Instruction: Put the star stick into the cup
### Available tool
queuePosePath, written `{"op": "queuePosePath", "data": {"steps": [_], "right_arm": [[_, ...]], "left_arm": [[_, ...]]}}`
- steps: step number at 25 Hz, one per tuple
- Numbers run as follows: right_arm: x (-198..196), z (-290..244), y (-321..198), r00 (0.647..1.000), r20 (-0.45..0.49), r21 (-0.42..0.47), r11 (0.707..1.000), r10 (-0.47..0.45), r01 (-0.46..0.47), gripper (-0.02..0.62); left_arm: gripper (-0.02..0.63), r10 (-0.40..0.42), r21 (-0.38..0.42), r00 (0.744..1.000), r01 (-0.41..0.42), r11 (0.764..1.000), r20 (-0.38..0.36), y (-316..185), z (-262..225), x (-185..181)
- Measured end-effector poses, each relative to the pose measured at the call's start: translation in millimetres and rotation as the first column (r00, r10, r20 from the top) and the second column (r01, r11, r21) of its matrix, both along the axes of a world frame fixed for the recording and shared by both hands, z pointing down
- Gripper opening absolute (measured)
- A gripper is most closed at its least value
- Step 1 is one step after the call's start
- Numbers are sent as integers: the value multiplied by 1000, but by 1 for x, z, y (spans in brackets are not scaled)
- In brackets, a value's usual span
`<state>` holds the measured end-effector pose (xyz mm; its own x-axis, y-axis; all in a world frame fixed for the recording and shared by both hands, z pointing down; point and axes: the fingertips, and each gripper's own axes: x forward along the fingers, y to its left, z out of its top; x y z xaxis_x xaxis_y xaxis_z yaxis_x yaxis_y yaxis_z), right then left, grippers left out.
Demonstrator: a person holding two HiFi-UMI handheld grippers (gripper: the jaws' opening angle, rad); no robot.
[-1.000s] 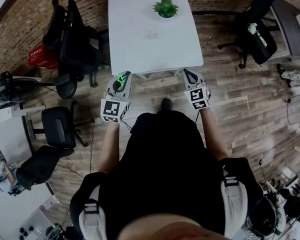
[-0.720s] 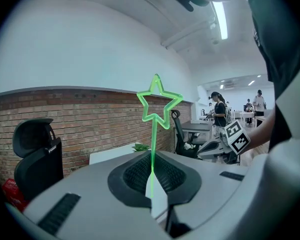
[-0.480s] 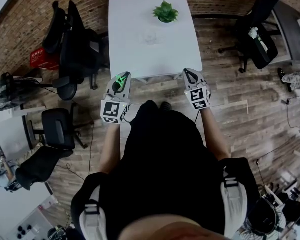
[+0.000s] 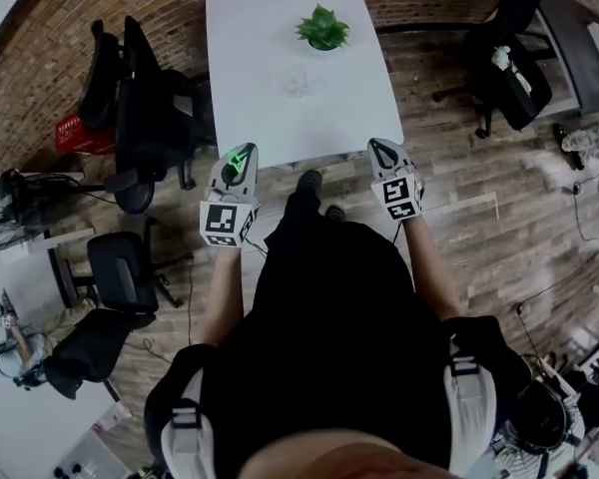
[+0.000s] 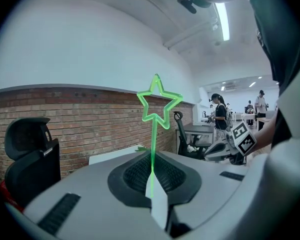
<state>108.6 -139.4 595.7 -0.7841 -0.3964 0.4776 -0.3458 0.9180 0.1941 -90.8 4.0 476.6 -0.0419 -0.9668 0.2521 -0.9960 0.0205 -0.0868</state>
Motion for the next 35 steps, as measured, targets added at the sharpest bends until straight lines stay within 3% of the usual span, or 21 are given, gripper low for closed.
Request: {"op": "queuePosePath", "data": {"steps": [23,35], "right_arm": [[-46,-4,-61,996,-51,19,997,76,-75,-2],[-66,3,-71,990,-96,26,994,107,-105,-2]], "left_arm": [[26,61,52,997,-58,997,-48,-84,6,-76],[26,165,27,984,-163,986,-69,-129,32,-93]]}}
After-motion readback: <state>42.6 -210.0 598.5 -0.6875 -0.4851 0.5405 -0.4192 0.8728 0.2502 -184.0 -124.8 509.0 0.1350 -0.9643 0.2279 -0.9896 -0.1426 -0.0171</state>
